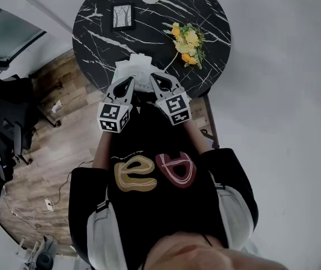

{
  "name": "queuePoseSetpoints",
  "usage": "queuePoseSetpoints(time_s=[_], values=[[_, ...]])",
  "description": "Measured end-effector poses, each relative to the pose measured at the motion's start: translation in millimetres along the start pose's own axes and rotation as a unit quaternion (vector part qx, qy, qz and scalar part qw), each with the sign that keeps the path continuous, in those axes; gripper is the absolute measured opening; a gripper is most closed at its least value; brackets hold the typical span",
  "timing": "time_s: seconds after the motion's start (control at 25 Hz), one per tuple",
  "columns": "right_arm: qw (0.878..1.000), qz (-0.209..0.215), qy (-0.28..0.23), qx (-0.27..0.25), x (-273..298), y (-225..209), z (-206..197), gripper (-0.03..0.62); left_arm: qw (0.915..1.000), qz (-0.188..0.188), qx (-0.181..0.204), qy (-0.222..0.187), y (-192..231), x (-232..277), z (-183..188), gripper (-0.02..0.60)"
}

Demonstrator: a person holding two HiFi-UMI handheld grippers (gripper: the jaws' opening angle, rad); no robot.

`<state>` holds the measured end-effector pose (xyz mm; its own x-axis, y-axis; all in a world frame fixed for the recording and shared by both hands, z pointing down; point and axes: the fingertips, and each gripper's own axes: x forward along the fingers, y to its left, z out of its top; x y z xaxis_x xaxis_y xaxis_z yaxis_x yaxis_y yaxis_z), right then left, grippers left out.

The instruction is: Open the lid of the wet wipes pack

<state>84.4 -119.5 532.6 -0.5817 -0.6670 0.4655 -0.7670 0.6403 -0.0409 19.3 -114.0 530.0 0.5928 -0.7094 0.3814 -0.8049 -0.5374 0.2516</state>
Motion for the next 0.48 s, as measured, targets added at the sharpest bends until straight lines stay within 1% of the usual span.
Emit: queuePoseSetpoints(time_s=[0.48], values=[[1.000, 0.003, -0.003, -0.004, 0.4, -1.2, -0.5, 0.009, 1.0000, 0.001, 0.004, 0.005, -1.1, 1.4, -3.3, 0.018]])
